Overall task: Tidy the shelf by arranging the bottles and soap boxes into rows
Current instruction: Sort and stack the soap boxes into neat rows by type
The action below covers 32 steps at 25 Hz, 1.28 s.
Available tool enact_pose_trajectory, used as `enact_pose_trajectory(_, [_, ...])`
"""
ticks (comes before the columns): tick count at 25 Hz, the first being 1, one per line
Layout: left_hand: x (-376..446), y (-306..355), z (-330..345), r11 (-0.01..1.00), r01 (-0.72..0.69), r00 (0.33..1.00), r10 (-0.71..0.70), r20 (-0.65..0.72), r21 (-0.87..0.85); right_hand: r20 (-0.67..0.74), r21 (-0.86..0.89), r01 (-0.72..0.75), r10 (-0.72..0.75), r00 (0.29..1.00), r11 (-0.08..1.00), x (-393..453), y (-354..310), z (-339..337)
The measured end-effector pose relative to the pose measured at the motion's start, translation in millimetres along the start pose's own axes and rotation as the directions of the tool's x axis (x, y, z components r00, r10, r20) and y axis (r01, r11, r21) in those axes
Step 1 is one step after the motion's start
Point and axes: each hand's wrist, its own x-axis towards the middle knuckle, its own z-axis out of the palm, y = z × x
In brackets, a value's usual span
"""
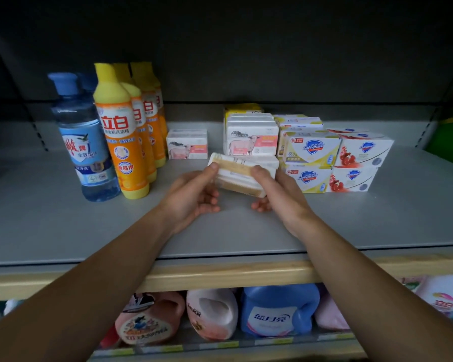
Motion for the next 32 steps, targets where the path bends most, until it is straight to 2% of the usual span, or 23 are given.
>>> enact_pose_trajectory(3, [1.3, -0.9, 1.2, 0.994, -0.001, 0.999, 0.005, -0.037, 0.107, -0.026, -0.091, -0.085, 0.083, 0.996, 0.992, 3.1, 0.6, -1.7])
enact_pose_trajectory(6, [5.9, 1.6, 0.6, 0.989, 0.075, 0.997, -0.072, -0.026, 0.131, -0.054, -0.051, -0.112, 0.109, 0.993, 0.992, 4.4, -6.1, 1.1])
enact_pose_trajectory(9, [9.9, 1.4, -1.1, 0.994, 0.107, 0.993, -0.108, -0.052, -0.031, -0.038, -0.056, 0.084, -0.086, 0.996, 0.995, -1.9, -6.5, 6.3])
enact_pose_trajectory(12, [12.7, -3.3, -8.3, 0.963, 0.064, 0.994, -0.084, -0.067, -0.262, 0.013, -0.054, 0.297, -0.297, 0.955, 0.953, -8.4, -14.8, 14.7])
enact_pose_trajectory(16, [13.5, -0.8, -14.2, 0.894, -0.029, 0.997, -0.007, -0.078, -0.447, -0.092, 0.094, 0.359, -0.351, 0.932, 0.929, -16.9, -25.1, 42.3])
enact_pose_trajectory(18, [13.0, 2.3, -15.3, 0.859, -0.029, 0.999, 0.004, -0.049, -0.511, -0.075, 0.08, 0.408, -0.402, 0.912, 0.91, -20.0, -26.5, 53.9])
enact_pose_trajectory(20, [11.8, 5.3, -17.5, 0.825, 0.029, 0.998, 0.005, 0.059, -0.564, 0.011, -0.155, 0.553, -0.558, 0.83, 0.819, -23.0, -25.6, 58.4])
enact_pose_trajectory(22, [10.1, 8.5, -20.3, 0.788, 0.108, 0.98, 0.016, 0.197, -0.606, 0.17, -0.376, 0.725, -0.726, 0.666, 0.577, -24.4, -22.7, 59.3])
enact_pose_trajectory(24, [11.7, 8.1, -22.4, 0.764, 0.131, 0.966, 0.044, 0.254, -0.631, 0.279, -0.474, 0.792, -0.788, 0.549, 0.383, -23.3, -21.1, 60.4])
enact_pose_trajectory(26, [14.4, 8.1, -22.7, 0.768, 0.114, 0.965, 0.065, 0.254, -0.631, 0.305, -0.508, 0.802, -0.805, 0.508, 0.314, -19.0, -20.6, 59.5])
enact_pose_trajectory(28, [13.7, 8.2, -21.1, 0.786, 0.09, 0.973, 0.062, 0.223, -0.612, 0.259, -0.519, 0.783, -0.809, 0.527, 0.344, -17.6, -21.8, 57.3])
enact_pose_trajectory(29, [13.3, 8.0, -20.5, 0.798, 0.074, 0.983, 0.044, 0.181, -0.598, 0.202, -0.504, 0.755, -0.792, 0.576, 0.42, -17.4, -23.2, 56.5])
enact_pose_trajectory(30, [13.6, 7.1, -20.9, 0.812, 0.051, 0.991, 0.031, 0.131, -0.581, 0.126, -0.446, 0.709, -0.746, 0.654, 0.547, -17.2, -25.2, 56.0])
enact_pose_trajectory(32, [13.7, 5.4, -23.2, 0.852, -0.004, 0.998, 0.04, 0.058, -0.523, -0.018, -0.196, 0.535, -0.549, 0.836, 0.822, -13.3, -32.3, 54.1])
